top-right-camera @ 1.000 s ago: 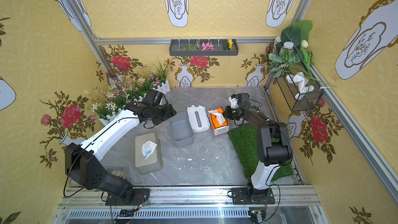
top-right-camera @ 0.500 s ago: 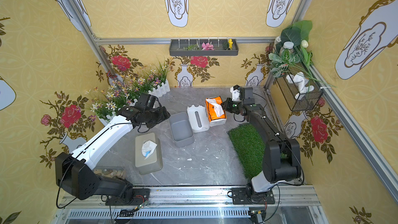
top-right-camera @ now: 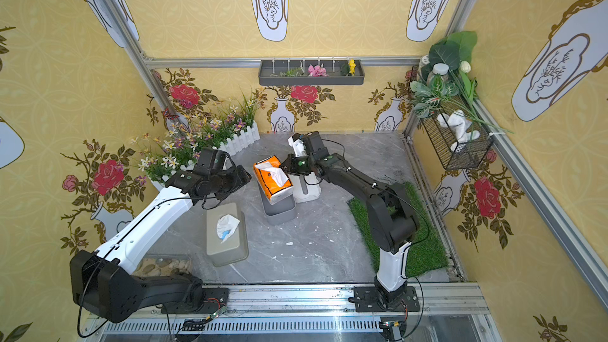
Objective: Put the tissue paper into the tissue box
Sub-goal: Place the paper towel in the tissue box.
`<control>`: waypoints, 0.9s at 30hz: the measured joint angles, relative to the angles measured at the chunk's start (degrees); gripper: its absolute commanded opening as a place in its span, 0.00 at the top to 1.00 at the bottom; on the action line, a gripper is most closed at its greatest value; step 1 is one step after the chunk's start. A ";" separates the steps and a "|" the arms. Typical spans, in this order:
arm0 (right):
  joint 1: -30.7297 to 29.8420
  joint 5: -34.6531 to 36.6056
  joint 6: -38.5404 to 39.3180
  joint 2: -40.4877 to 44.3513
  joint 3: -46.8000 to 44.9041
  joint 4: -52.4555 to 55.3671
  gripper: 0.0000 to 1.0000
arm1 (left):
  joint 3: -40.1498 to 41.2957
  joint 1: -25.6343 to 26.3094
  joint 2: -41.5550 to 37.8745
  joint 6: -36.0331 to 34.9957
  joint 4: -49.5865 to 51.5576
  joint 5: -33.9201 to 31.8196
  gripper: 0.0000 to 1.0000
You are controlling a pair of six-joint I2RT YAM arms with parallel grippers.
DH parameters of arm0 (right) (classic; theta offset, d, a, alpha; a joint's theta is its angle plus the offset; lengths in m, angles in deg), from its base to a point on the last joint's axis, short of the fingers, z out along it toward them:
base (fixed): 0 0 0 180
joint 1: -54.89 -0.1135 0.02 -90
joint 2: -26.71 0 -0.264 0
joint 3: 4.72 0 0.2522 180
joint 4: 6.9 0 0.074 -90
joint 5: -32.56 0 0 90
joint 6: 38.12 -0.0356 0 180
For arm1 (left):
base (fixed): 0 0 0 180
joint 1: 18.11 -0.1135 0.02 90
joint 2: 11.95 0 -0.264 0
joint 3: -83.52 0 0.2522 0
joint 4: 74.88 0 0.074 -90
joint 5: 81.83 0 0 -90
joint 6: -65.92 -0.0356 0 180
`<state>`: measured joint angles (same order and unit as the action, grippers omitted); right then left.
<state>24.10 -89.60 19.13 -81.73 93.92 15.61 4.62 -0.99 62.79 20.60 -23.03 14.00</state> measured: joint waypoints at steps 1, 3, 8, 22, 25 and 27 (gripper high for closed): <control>-0.33 0.07 0.00 -1.09 0.63 -0.04 1.00 | 0.37 -0.09 -0.44 0.02 0.02 -0.02 0.17; -0.70 0.59 0.00 -2.86 1.38 -0.22 1.00 | 1.01 -0.24 -1.14 0.11 0.02 -0.02 0.17; -0.96 1.95 -0.04 -3.21 -0.59 -1.22 1.00 | 1.86 -0.48 -2.73 0.13 0.17 -0.02 0.17; -4.09 9.05 -2.14 2.34 -8.59 2.14 1.00 | 1.84 -1.73 -1.97 -0.09 0.70 0.28 0.17; -4.81 10.19 -3.17 1.18 -10.08 1.95 0.99 | 1.84 -1.73 -1.75 -0.09 0.68 0.61 0.17; -5.22 10.71 -3.45 0.48 -10.45 2.12 0.95 | 1.90 -1.70 -1.73 -0.09 0.66 0.94 0.17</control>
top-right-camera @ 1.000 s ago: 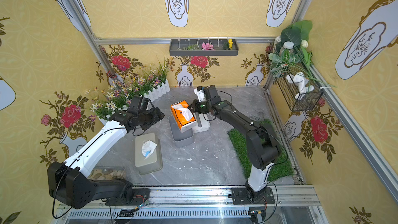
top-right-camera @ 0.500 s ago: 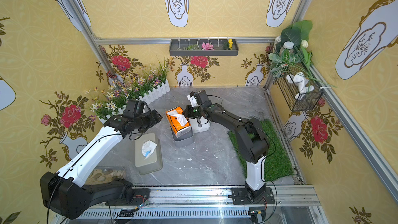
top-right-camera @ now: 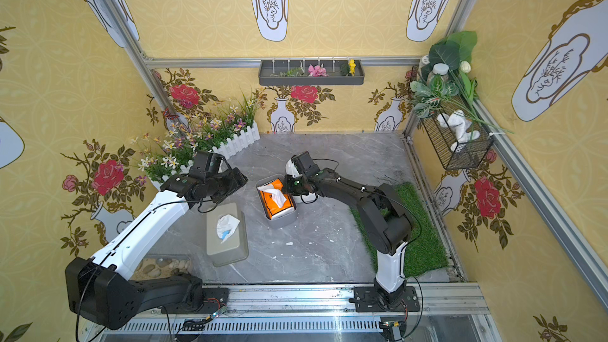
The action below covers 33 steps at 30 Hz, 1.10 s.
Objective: Put the tissue paper into the tissue box
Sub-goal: Place the paper towel in the tissue box, then pick up the box lid from the center of the board.
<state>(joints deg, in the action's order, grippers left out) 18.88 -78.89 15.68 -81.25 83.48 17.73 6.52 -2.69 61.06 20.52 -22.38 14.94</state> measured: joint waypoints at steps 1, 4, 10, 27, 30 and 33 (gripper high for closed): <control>-0.11 0.35 -0.04 -0.22 0.02 0.02 0.86 | 0.07 0.00 0.00 0.00 0.00 0.07 0.17; -0.39 1.36 -0.37 -0.39 1.31 1.44 0.57 | 0.39 0.00 0.00 0.02 0.00 0.09 0.17; -2.25 5.01 3.87 2.75 4.70 4.59 0.39 | 0.74 0.00 0.15 0.04 -0.04 0.13 0.16; 7.50 21.42 19.96 7.02 -0.57 14.84 0.51 | -5.25 3.06 6.10 -2.27 0.74 0.11 0.16; 9.90 22.18 20.20 4.72 -1.14 14.75 0.52 | -6.21 3.82 7.21 -2.34 0.87 0.28 0.16; 10.38 21.27 21.29 2.01 -0.59 14.32 0.54 | -7.61 4.66 8.33 -2.36 0.85 0.26 0.16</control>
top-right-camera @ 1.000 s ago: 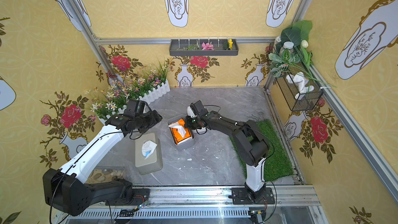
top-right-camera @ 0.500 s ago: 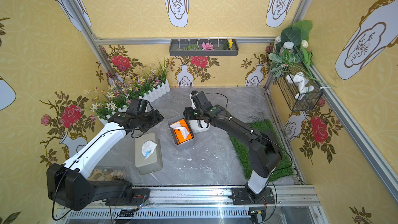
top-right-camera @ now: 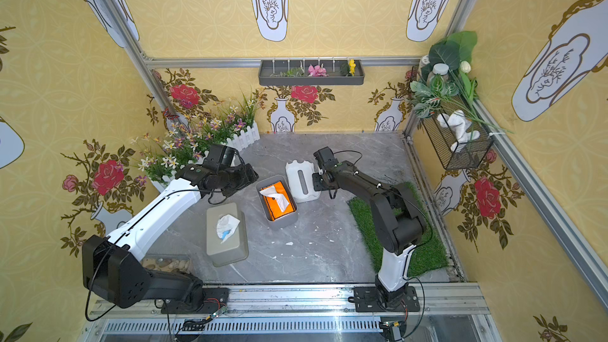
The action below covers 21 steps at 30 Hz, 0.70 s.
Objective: Put the tissue paper into the tissue box
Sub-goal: Pick up the box lid from the center of the board.
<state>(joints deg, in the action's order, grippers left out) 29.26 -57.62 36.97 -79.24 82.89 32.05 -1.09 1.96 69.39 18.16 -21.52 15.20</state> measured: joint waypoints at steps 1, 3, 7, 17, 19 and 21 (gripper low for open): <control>0.09 -0.02 0.15 -0.96 0.39 -0.02 0.54 | -0.48 0.31 0.35 0.00 0.04 -0.04 0.16; 0.39 -0.81 0.22 -2.86 1.29 -0.33 0.56 | -1.36 0.85 0.98 -0.02 0.04 -0.04 0.16; 0.55 -1.70 0.48 -6.29 3.23 -1.70 0.61 | -1.99 1.36 1.46 0.00 0.20 -0.22 0.16; 1.42 -2.12 1.38 -14.10 9.70 -3.10 0.98 | -2.84 1.75 1.99 0.04 0.44 -1.27 0.16; 2.12 -2.75 1.09 -14.49 10.03 -3.41 1.00 | -3.19 1.84 2.01 0.04 0.48 -1.29 0.16; 3.41 -4.07 1.29 -13.99 8.94 -4.79 1.00 | -3.52 1.84 2.01 0.04 0.61 -1.29 0.16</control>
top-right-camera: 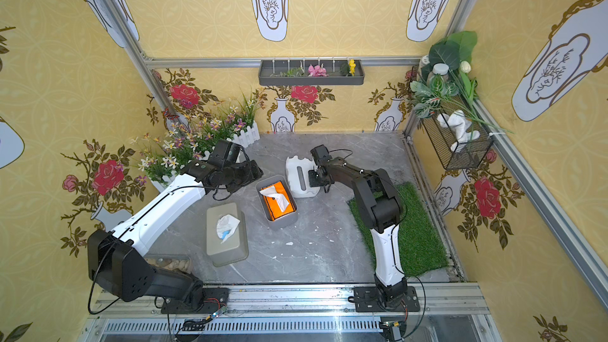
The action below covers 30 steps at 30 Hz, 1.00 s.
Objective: Put the tissue paper into the tissue box
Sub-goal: Pick up the box lid from the center of the board.
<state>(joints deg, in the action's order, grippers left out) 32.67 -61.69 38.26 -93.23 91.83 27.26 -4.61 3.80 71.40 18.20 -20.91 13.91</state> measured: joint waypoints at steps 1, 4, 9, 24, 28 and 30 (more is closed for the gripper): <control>0.98 -0.59 -0.48 0.70 -1.07 -0.63 1.00 | -0.20 0.00 -0.09 0.00 0.09 0.00 0.17; 6.21 -4.39 -2.60 4.63 -5.66 -2.49 1.00 | -0.70 0.00 -0.68 0.00 0.04 -0.02 0.17; 12.72 -16.68 -7.69 8.37 -10.23 -8.87 1.00 | -1.36 0.00 -1.03 -0.04 -0.79 0.04 0.17; 15.10 -57.53 -46.99 5.51 -26.16 -67.80 1.00 | 0.09 -0.74 2.01 4.74 -16.35 14.60 0.19; 14.80 -60.50 -63.01 0.96 -26.84 -86.33 1.00 | 0.24 -0.96 4.68 8.90 -24.28 20.09 0.20; 13.68 -61.92 -66.40 1.77 -26.86 -92.26 1.00 | 0.09 -0.57 6.03 10.64 -27.76 22.62 0.21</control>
<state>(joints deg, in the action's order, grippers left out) 46.35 -123.61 -28.15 -91.46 64.96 -64.99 -4.52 3.23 77.43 28.84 -48.67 36.53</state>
